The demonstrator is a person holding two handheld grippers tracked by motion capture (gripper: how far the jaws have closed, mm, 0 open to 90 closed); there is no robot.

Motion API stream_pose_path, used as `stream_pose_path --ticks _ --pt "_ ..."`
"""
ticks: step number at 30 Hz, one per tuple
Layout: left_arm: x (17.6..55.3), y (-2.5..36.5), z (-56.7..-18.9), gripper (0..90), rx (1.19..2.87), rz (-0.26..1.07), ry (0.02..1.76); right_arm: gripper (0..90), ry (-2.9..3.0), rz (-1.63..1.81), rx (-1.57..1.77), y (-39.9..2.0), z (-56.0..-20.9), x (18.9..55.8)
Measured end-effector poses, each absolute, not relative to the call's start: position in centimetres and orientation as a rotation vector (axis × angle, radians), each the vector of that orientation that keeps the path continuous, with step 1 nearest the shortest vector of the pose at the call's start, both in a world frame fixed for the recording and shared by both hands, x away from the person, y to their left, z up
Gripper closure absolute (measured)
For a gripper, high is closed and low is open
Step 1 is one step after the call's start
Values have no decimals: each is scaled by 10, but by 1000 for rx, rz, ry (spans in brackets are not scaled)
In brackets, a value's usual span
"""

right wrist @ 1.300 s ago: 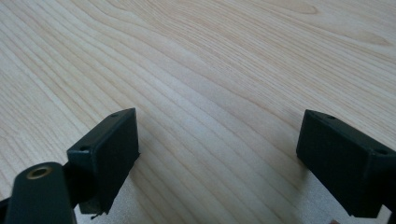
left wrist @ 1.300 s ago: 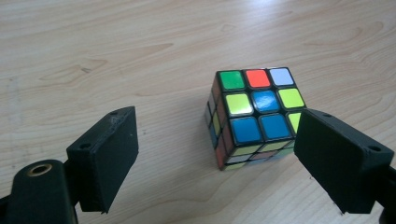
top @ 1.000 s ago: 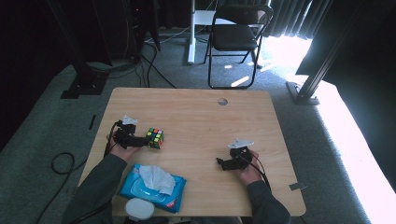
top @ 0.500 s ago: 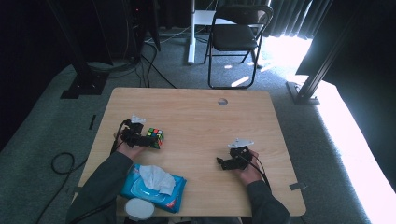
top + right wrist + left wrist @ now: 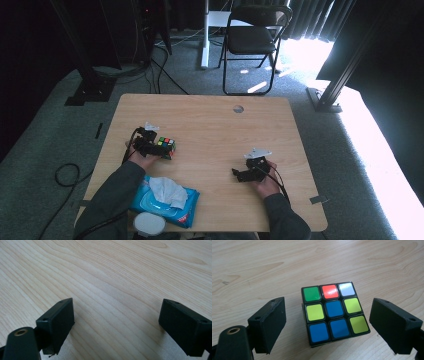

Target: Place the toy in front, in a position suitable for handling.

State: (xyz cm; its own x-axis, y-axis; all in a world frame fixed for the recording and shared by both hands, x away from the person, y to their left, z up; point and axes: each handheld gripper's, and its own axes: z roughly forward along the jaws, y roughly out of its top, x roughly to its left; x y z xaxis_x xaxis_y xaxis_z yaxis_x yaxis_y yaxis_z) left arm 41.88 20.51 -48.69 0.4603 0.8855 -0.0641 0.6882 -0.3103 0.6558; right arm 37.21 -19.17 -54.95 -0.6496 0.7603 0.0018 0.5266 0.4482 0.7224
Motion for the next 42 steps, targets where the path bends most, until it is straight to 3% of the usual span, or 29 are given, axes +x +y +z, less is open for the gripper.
stream_pose_path --ticks 12,21,32,42 --pt "426 203 -497 159 2107 354 1319 127 2381 1018 1098 -192 -549 372" --pt "430 202 -499 281 2112 293 1319 127 2381 1018 1099 -192 -549 372" --pt "432 204 -492 342 2148 327 1305 127 2381 1018 1099 -192 -549 372" --pt "431 197 -490 342 2194 357 1244 127 2381 1018 1099 -192 -549 372"
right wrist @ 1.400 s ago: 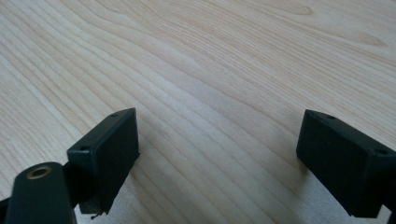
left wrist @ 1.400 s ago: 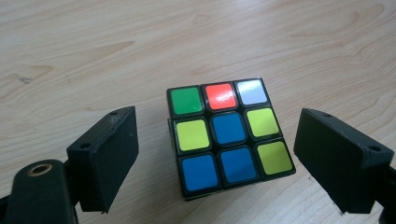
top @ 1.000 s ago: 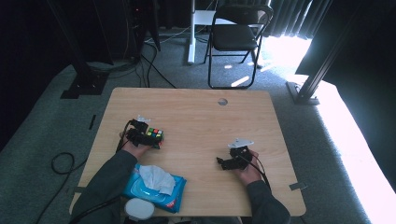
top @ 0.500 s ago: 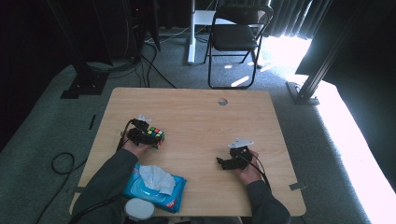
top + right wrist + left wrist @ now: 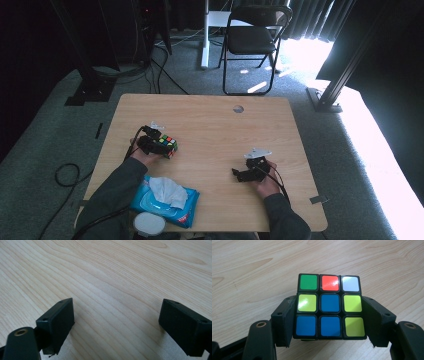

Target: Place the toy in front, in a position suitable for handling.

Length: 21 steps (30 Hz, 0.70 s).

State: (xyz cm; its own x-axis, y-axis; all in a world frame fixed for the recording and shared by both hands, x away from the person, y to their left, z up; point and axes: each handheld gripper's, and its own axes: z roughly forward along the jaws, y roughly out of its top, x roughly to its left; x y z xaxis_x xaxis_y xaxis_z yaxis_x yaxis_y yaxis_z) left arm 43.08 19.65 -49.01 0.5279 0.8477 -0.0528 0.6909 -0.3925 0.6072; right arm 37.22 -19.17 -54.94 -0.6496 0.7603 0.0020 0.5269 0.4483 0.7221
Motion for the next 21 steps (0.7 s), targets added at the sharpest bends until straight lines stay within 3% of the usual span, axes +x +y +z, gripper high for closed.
stream_pose_path --ticks 21 --pt "427 167 -473 342 2246 343 1103 127 2381 1018 1098 -192 -549 372"
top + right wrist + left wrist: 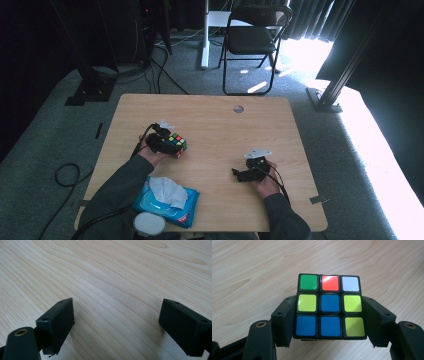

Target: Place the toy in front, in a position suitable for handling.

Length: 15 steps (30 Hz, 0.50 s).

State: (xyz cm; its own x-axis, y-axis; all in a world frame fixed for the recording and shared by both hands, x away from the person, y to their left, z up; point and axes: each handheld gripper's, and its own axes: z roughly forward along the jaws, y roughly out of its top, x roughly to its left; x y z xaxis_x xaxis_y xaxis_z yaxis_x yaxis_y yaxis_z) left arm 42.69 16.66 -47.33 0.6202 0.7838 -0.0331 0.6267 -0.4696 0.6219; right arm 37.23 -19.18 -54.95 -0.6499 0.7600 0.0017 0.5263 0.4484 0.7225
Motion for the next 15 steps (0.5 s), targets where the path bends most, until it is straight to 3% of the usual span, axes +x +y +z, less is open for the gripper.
stream_pose_path --ticks 15 --pt "423 140 -464 342 2283 322 942 127 2383 1019 1096 -192 -549 372"
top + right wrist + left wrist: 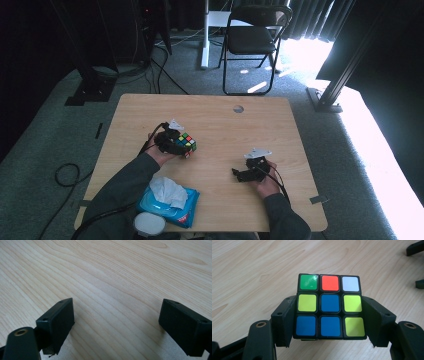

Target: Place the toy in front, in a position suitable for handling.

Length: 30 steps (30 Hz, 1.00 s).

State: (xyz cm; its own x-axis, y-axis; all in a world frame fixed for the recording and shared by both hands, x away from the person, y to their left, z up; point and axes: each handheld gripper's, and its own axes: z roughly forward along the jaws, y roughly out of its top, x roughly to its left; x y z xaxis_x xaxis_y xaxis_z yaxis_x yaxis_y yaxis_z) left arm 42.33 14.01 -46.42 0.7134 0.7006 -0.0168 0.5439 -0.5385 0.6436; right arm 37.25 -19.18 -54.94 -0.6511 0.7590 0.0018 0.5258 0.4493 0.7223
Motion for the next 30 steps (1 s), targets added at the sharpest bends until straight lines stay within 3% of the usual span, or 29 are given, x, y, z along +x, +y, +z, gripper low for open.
stream_pose_path --ticks 30 --pt "431 107 -490 340 2367 289 838 127 2382 1019 1095 -192 -550 373"
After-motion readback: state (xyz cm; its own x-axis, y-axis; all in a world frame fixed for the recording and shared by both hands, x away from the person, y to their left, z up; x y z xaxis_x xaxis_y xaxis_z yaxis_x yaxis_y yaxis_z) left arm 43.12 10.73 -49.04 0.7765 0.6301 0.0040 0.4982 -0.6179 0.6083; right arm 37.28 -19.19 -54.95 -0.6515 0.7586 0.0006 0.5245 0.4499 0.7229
